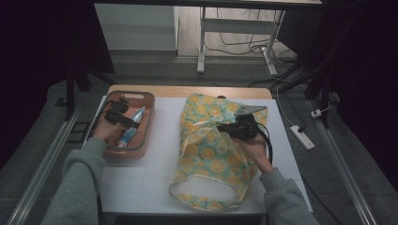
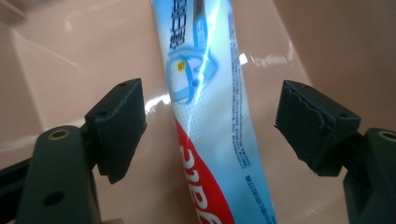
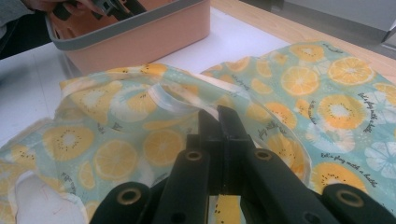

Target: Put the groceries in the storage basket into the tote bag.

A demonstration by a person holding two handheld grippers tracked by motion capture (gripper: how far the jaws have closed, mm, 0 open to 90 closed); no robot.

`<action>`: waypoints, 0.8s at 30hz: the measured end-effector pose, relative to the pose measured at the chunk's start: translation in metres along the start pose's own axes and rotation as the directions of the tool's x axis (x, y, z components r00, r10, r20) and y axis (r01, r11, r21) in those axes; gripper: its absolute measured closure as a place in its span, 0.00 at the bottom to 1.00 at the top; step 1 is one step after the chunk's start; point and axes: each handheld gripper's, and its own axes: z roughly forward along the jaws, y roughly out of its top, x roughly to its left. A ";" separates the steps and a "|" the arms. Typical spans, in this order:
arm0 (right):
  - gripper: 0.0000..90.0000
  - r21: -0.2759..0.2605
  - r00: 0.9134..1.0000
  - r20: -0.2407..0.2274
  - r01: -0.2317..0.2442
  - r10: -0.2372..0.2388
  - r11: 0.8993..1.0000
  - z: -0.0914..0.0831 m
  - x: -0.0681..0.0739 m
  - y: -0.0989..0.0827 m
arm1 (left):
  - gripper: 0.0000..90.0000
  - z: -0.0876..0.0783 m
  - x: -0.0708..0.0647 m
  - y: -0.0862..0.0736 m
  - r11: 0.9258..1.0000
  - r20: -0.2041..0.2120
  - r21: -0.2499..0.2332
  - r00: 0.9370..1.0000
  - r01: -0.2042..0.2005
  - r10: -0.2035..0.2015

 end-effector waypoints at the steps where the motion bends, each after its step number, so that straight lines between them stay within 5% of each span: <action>1: 1.00 0.000 1.000 0.000 0.000 0.000 1.000 0.000 0.000 0.000 | 0.27 0.002 0.000 0.000 1.000 0.002 0.010 1.000 0.000 0.000; 8: 1.00 0.001 1.000 0.004 -0.005 0.005 1.000 -0.001 -0.001 -0.001 | 0.32 0.009 -0.001 -0.001 0.999 0.039 0.046 0.999 -0.007 0.005; 16: 1.00 0.003 1.000 0.006 -0.008 0.008 1.000 0.000 -0.001 -0.001 | 0.51 0.011 -0.003 0.000 0.997 0.017 0.075 1.000 -0.003 0.002; 24: 1.00 0.003 1.000 0.011 -0.006 0.006 1.000 -0.002 -0.002 -0.002 | 0.78 0.007 -0.008 0.003 0.996 0.059 0.086 0.998 -0.020 0.015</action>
